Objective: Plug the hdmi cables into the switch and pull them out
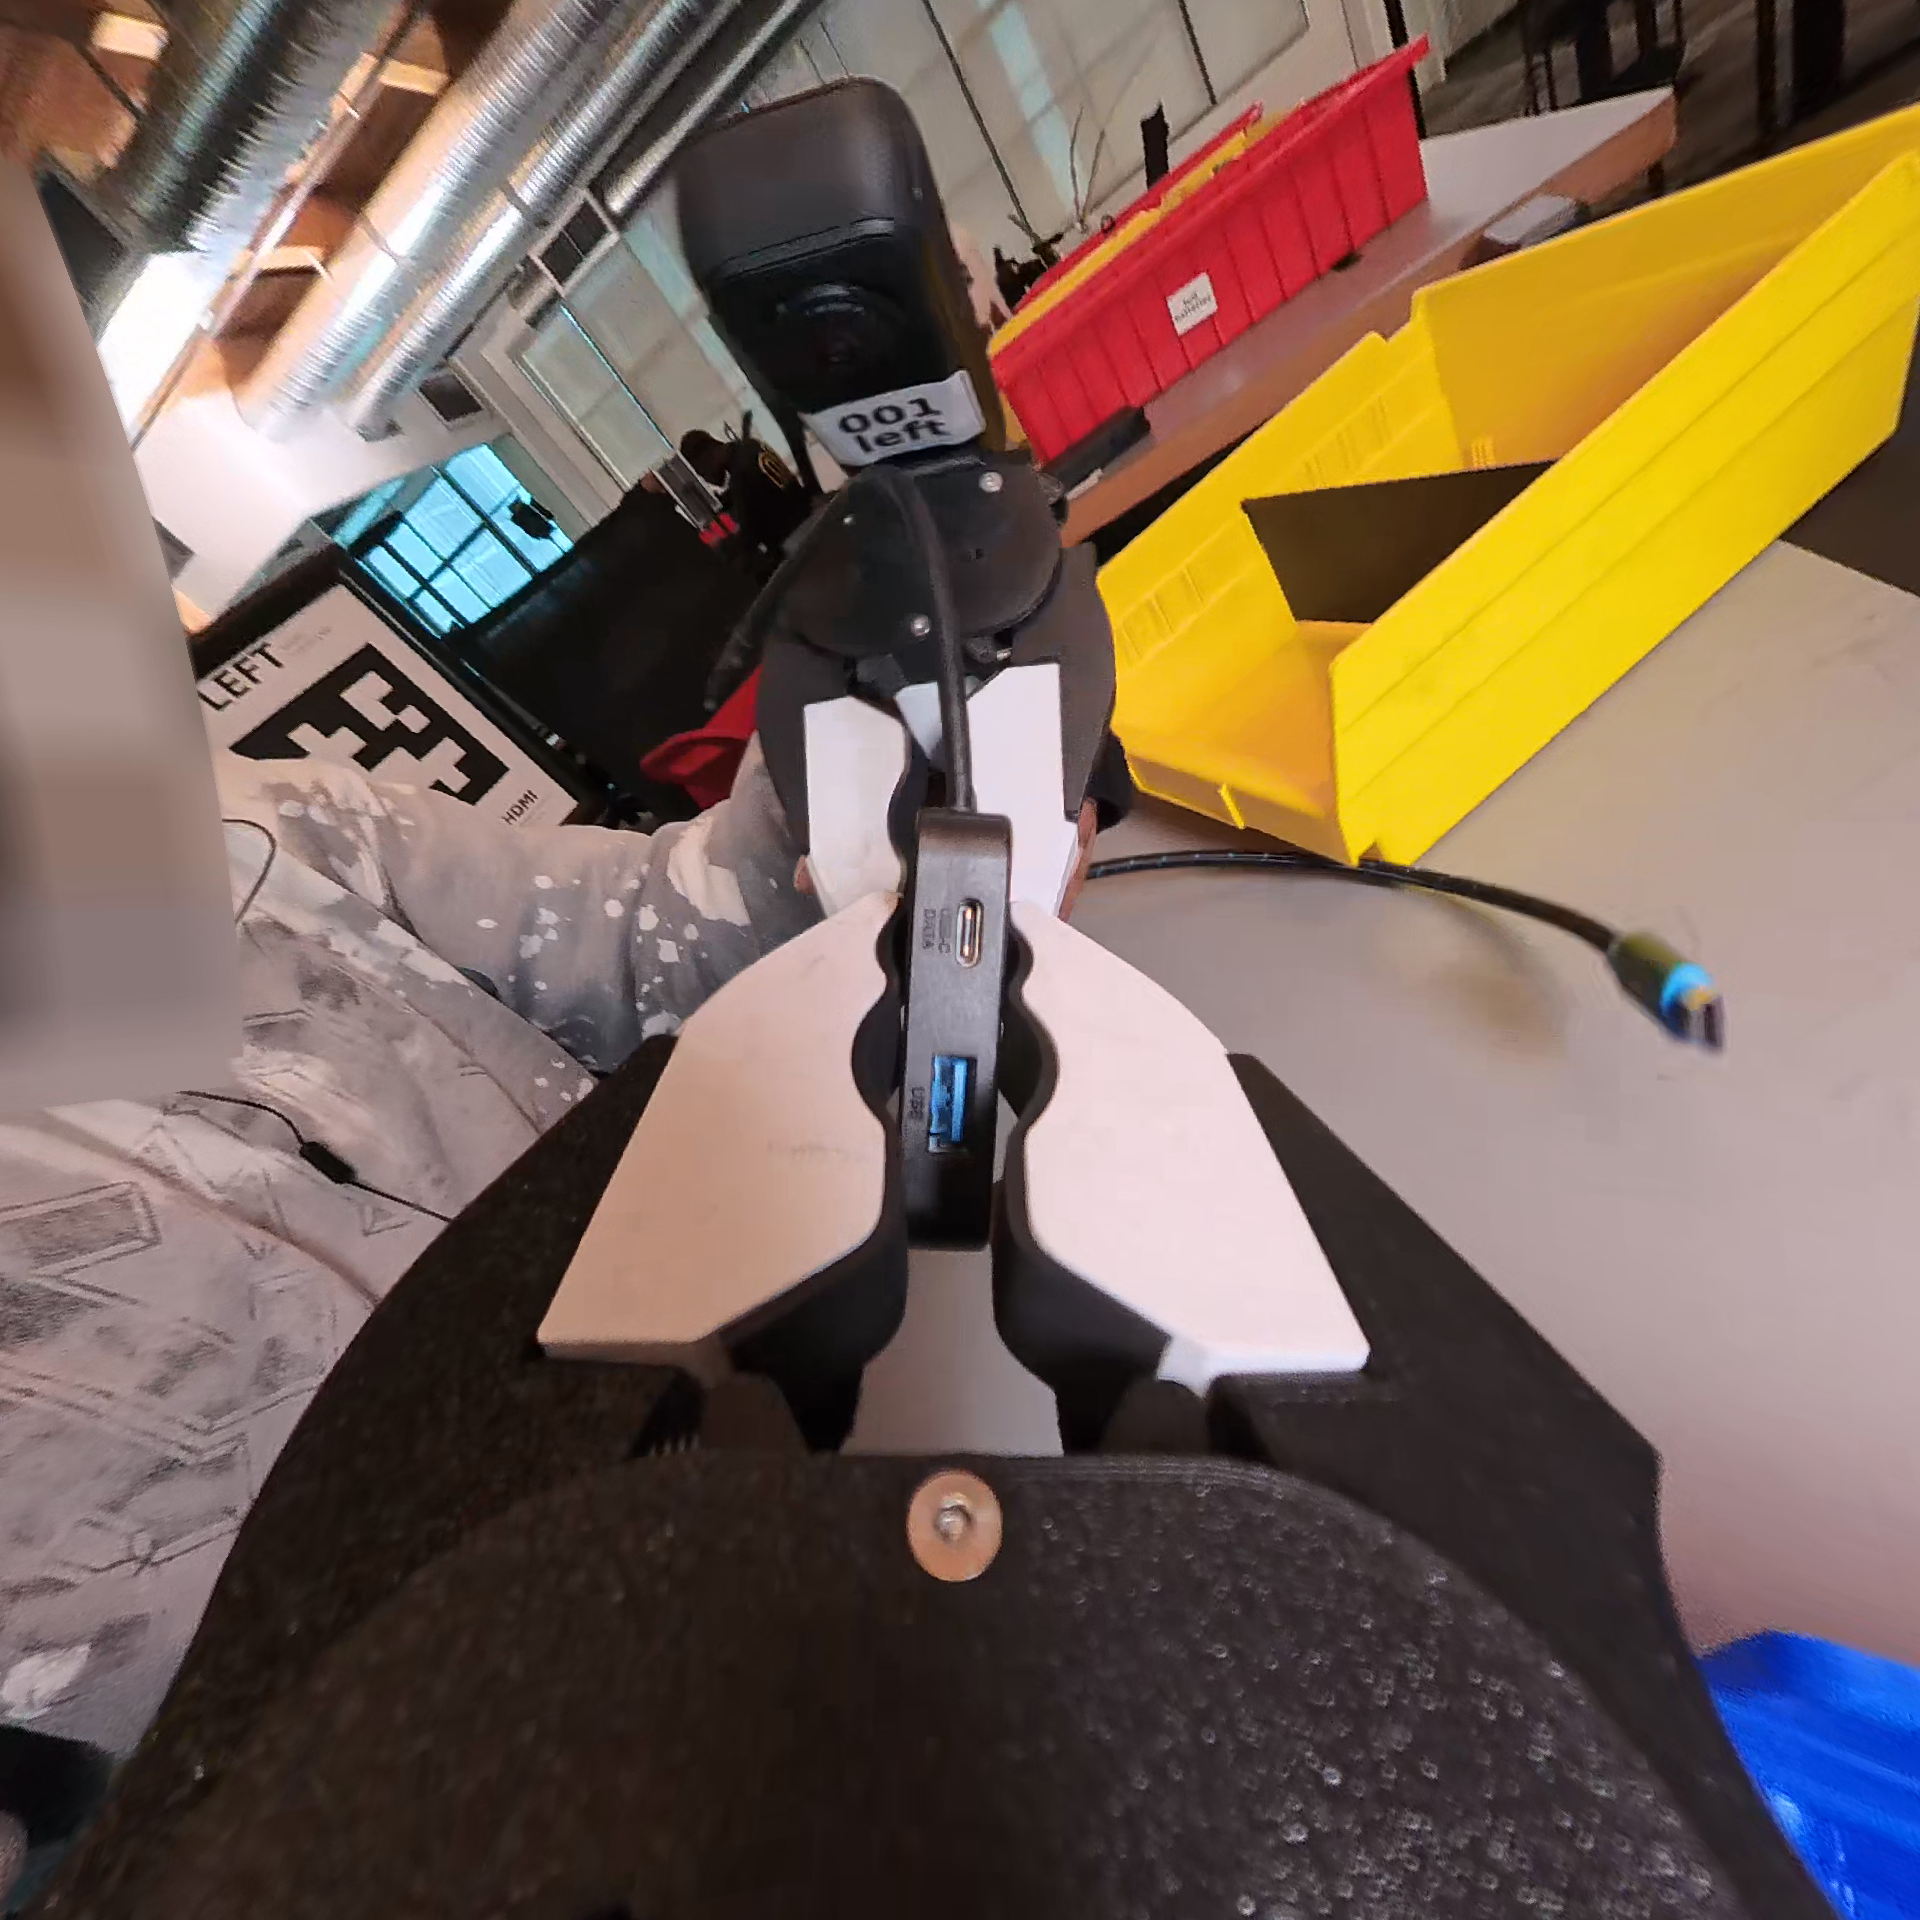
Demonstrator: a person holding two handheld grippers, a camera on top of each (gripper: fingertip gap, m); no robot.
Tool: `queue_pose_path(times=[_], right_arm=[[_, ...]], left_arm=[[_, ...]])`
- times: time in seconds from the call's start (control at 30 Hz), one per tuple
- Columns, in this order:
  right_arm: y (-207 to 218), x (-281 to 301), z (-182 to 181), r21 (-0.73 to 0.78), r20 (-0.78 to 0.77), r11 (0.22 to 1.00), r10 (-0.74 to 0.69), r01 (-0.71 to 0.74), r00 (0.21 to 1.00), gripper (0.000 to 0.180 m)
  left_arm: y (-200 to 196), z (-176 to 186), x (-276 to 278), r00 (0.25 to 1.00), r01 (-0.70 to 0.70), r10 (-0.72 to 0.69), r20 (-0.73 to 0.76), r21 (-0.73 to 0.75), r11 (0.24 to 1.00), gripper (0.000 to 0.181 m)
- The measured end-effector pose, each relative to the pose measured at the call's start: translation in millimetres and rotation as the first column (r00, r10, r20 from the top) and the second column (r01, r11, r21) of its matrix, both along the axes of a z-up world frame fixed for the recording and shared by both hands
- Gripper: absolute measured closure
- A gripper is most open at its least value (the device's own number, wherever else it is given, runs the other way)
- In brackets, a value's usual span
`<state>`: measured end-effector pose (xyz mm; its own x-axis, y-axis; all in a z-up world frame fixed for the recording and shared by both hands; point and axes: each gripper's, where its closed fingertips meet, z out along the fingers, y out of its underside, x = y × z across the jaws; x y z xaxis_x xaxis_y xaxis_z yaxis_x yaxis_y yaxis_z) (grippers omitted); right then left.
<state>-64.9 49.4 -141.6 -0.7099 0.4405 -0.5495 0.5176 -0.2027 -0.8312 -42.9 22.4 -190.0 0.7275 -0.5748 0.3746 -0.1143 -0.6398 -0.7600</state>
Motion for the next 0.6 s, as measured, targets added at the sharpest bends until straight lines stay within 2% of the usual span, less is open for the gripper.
queue_pose_path(times=[0.1, 0.23, 0.4, 0.6], right_arm=[[4, 0, 6, -0.024, -0.009, 1.000, -0.018, 0.018, 1.000, 0.166], [3, -1, 10, -0.044, -0.009, 0.999, -0.021, 0.020, 1.000, 0.166], [9, -10, 18, -0.088, -0.029, 0.992, -0.095, 0.092, 0.995, 0.166], [8, -14, 22, -0.162, -0.040, 0.983, -0.094, 0.087, 0.995, 0.166]], left_arm=[[0, 15, -4, 0.994, -0.019, 0.016, 0.104, 0.033, 0.999, 0.169], [0, 19, -1, 0.989, -0.005, -0.002, 0.148, 0.048, 0.999, 0.169], [5, 32, -11, 0.969, -0.068, 0.046, 0.242, 0.083, 0.994, 0.169], [3, 41, -18, 0.964, -0.094, 0.062, 0.259, 0.114, 0.989, 0.169]])
